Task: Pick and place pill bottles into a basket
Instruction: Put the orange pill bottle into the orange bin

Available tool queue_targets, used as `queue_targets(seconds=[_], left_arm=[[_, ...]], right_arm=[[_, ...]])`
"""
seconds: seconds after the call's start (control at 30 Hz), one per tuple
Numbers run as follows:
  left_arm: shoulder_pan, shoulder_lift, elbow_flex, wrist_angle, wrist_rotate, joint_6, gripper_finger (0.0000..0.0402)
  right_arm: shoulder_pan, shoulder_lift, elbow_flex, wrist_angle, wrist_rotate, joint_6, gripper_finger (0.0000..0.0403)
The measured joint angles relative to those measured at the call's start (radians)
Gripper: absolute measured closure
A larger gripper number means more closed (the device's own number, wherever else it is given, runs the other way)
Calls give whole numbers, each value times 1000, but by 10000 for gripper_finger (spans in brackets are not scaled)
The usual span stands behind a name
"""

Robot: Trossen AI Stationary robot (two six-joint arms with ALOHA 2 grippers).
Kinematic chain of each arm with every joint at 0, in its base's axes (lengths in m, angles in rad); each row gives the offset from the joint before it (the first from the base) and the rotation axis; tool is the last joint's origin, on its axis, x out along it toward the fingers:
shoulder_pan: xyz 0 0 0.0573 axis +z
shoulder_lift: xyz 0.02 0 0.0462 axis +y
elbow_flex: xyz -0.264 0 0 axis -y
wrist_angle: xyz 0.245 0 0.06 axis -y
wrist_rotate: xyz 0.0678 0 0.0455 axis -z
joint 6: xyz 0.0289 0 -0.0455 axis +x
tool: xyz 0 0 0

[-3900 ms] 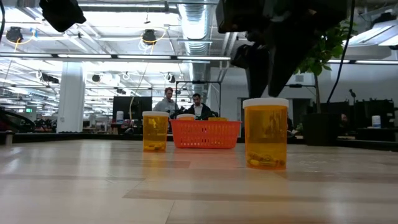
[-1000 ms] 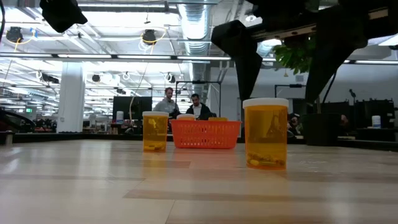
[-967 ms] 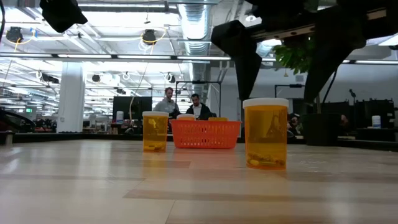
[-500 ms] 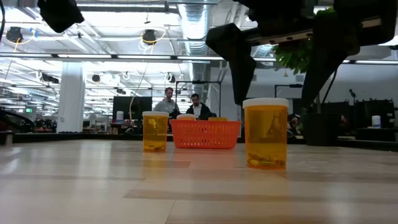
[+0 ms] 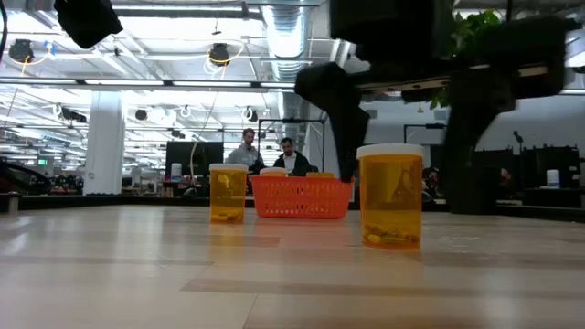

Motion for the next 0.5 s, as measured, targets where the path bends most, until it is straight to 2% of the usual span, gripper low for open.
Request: queue_targets(seconds=[0.27,0.5], left_arm=[[0,0,0,0,0,-4,170],[0,0,0,0,0,-4,170]], right_arm=[[-4,0,4,10,-29,-1,61],[-2,0,4,12,-47,-2,85]])
